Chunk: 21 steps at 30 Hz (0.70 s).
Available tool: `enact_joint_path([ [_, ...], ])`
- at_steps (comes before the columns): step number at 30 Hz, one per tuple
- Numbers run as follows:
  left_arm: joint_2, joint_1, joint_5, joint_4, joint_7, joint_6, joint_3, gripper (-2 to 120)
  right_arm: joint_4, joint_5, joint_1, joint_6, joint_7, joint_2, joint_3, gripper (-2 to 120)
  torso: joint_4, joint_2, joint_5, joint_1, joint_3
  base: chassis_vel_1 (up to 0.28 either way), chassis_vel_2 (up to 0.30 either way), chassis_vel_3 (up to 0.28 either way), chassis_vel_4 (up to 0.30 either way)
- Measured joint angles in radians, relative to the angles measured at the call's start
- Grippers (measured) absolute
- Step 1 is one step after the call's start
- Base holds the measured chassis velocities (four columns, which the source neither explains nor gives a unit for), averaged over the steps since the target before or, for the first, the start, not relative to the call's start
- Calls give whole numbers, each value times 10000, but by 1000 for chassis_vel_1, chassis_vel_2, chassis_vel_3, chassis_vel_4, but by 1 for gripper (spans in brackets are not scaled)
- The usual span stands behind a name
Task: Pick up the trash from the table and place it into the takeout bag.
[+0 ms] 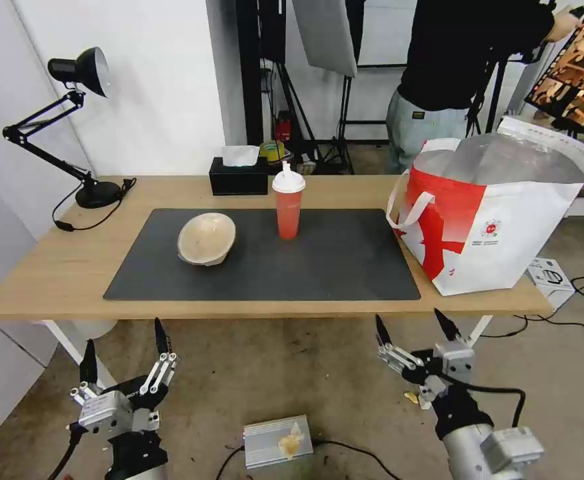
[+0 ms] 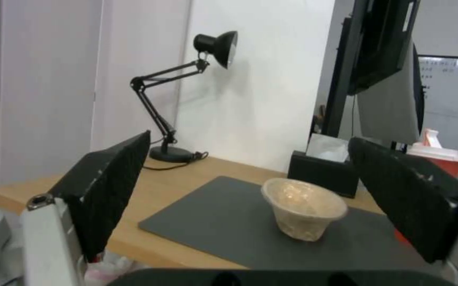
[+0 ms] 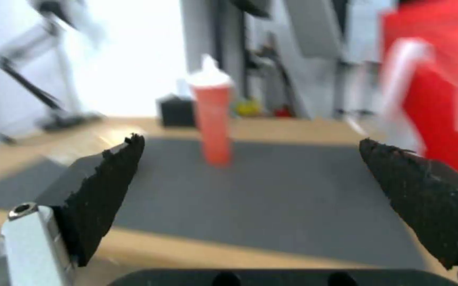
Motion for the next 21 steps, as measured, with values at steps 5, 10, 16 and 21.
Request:
enact_joint_path([
  [5, -8, 26, -4, 0, -1, -5, -1, 100, -127, 1474, 1050, 519, -1566, -494, -4, 100, 0, 0, 1, 0, 0, 0, 0, 0, 0],
  [10, -32, -22, -23, 19, 8, -11, 2, 100, -366, 2920, 2361, 736, -2895, -1067, -191, 100, 7, -1, 1, 0, 1, 0, 0, 0, 0],
  [16, 94, -257, -177, 212, 31, -1, -33, 100, -742, 4426, 3840, 302, -3798, -1474, -387, 100, 0, 0, 0, 1, 1, 0, 0, 0, 0],
  [21, -42, -246, -185, 220, 67, 4, -42, 100, -1135, 4761, 5061, 133, -3945, -1590, -1093, 100, -2, -1, 1, 1, 1, 0, 0, 0, 0],
])
